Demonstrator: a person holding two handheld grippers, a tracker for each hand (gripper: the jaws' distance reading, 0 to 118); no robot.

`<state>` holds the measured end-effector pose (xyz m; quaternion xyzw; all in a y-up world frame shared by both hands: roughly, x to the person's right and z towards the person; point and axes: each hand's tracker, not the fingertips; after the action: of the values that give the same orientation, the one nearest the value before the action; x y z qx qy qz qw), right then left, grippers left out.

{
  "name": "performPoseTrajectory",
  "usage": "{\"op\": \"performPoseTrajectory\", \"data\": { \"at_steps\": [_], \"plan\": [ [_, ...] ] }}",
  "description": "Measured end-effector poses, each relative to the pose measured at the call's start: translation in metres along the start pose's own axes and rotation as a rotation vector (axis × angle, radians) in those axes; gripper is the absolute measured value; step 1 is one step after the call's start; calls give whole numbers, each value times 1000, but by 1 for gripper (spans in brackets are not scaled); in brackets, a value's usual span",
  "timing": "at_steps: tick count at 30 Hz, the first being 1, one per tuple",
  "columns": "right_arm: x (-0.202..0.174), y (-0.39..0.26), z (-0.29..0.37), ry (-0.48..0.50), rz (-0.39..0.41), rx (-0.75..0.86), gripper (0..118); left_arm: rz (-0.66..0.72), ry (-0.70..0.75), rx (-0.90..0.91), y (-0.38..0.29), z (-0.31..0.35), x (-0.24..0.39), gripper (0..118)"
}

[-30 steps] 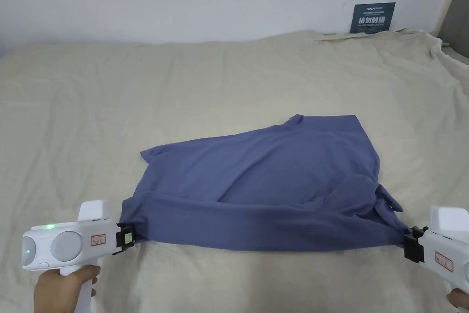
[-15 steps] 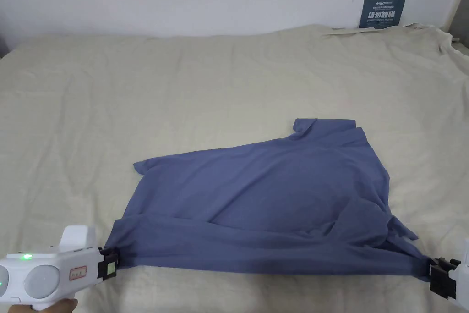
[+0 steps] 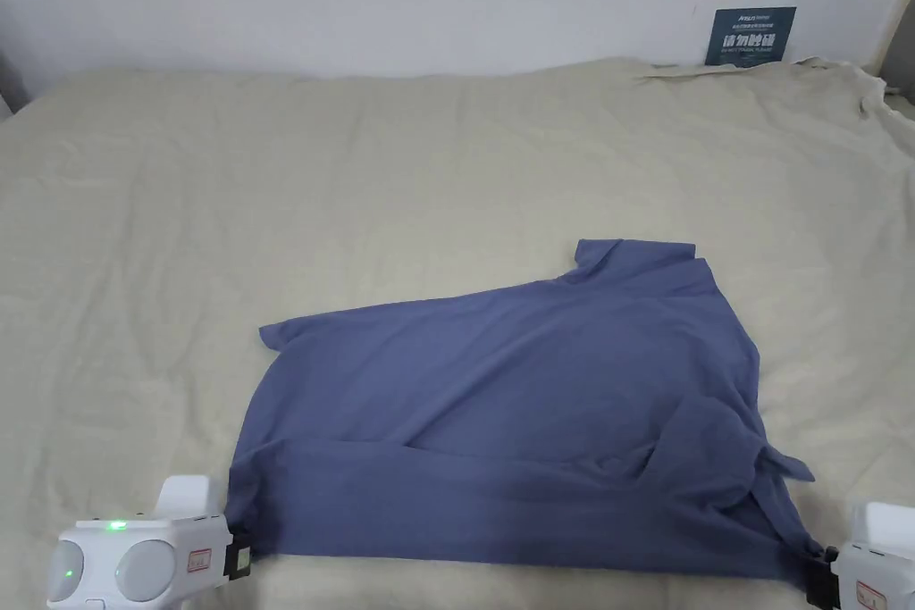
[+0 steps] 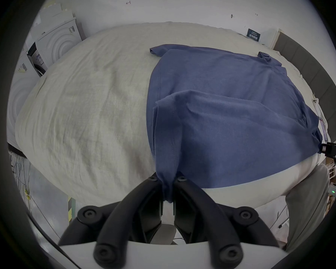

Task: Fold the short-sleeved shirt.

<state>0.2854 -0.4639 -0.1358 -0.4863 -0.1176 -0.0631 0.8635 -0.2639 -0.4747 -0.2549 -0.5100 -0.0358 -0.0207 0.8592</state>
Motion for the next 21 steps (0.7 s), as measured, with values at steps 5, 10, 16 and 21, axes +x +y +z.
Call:
{"op": "performPoseTrajectory", "data": {
  "at_steps": [5,10,16,21],
  "plan": [
    [-6,11,34,4,-3,68,76,11,10,22,9,17,3,86],
    [-5,39,73,40,-24,237,96,28,-14,169,32,54,10,116],
    [-15,70,117,92,-39,402,96,48,-39,329,63,98,18,116],
    [-28,85,133,93,-26,499,95,32,-46,410,83,116,27,113]
  ]
}}
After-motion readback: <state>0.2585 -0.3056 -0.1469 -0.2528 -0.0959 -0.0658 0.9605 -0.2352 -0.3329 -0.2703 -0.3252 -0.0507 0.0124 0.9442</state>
